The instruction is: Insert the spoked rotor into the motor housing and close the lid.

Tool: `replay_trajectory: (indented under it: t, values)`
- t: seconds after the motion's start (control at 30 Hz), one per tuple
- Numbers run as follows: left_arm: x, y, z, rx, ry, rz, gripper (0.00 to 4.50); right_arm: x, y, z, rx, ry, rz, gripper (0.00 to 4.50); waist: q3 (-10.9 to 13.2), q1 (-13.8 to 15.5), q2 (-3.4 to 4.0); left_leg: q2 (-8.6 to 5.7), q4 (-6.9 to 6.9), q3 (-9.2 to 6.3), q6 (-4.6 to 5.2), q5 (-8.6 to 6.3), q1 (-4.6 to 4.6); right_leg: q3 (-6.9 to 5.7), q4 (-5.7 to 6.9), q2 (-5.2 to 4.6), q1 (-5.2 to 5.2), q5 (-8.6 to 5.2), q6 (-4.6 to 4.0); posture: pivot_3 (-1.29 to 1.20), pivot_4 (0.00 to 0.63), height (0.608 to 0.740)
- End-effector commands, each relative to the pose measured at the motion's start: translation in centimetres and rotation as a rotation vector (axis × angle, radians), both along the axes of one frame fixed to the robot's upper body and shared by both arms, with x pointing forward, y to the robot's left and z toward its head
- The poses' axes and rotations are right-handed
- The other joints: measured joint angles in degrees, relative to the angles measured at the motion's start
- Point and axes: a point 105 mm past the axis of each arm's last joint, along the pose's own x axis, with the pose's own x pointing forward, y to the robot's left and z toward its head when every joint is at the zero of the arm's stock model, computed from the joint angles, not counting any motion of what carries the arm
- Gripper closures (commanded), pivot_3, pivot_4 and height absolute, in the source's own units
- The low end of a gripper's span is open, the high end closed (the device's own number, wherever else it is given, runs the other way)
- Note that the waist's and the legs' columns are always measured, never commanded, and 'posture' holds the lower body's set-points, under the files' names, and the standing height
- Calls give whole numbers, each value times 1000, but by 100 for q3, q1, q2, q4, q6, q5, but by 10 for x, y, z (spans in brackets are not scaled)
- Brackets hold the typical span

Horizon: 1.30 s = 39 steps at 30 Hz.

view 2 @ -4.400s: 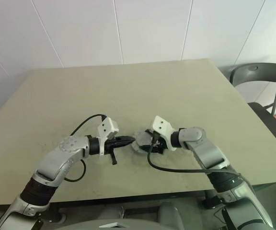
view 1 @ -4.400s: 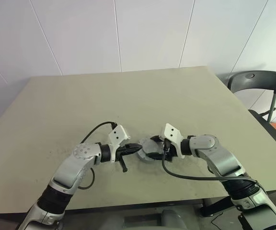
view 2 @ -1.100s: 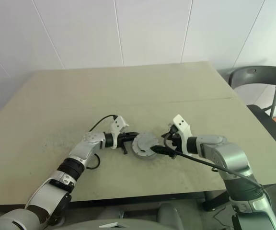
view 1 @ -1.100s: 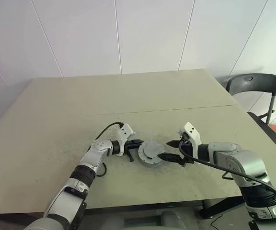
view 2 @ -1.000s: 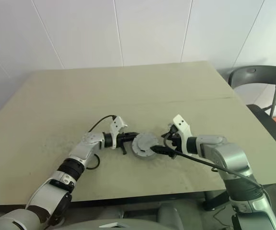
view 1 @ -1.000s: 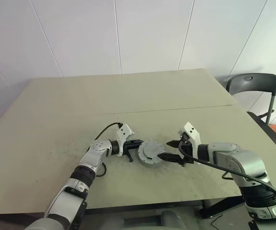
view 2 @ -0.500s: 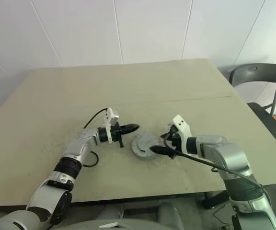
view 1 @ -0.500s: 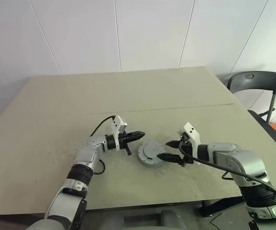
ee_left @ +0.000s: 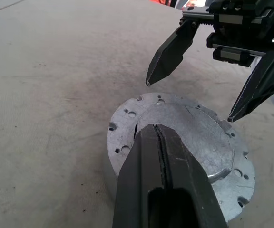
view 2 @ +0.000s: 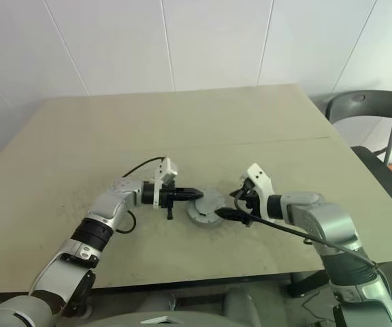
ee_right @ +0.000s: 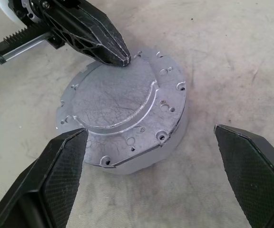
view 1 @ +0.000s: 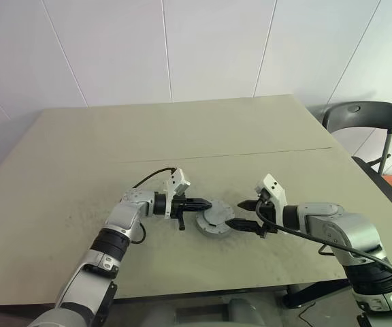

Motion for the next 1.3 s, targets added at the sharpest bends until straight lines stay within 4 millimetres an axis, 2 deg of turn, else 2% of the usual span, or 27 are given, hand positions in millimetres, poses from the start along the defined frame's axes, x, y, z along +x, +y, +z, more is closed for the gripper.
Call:
replay_trajectory:
  t: [0.03,0.23,0.33,0.47,0.67,0.8,0.97,1.1,1.2,1.3]
  values:
    - [-9,-10,-1,31,3,-72,4500,-2,4,11,2,-35,29,23,0,3,0,0,0,0,0,0,0,0,0,0,0,0,0,0,0,740]
    - [-16,-15,4,-4,4,-114,4500,-10,6,10,49,63,27,23,0,-1,0,0,0,0,0,0,-1,0,-2,-1,0,0,-1,0,0,740]
    - [-17,-15,5,-2,9,-117,4500,-16,6,-4,30,172,-8,23,0,-2,0,0,0,-1,0,0,-1,0,-2,-1,0,0,-1,0,0,740]
    - [-17,-14,6,6,6,-110,4500,-18,11,-11,47,260,-51,23,0,-18,0,1,1,0,0,0,3,0,2,1,0,1,-2,0,0,740]
    - [-15,-13,7,22,-11,-93,4500,-15,25,-1,179,335,-89,23,0,-20,0,3,0,-1,1,0,7,0,7,3,0,1,-2,0,0,740]
    - [-12,-12,9,29,-31,-78,4500,-9,23,-5,218,404,-177,23,-1,-21,1,3,2,-1,0,1,6,1,10,4,-2,14,-22,0,0,740]
    - [-8,-10,9,37,-41,-61,4500,-9,30,2,305,455,-176,23,-2,-25,3,3,1,-2,0,1,7,1,12,5,-2,12,-19,0,0,740]
    - [-7,-9,9,38,-46,-56,4500,-10,34,-1,343,489,-194,23,-2,-39,4,4,-1,-2,0,1,7,1,12,6,-4,14,-21,0,0,740]
    - [-5,-8,10,41,-54,-49,4500,-12,39,5,398,487,-175,623,-2,-53,5,4,0,-2,0,1,7,1,14,6,-4,13,-21,0,0,740]
    - [-4,-7,9,43,-58,-44,4500,-13,41,8,418,478,-162,1557,-1,-70,5,5,0,-2,0,1,7,1,16,6,-6,12,-19,0,0,740]
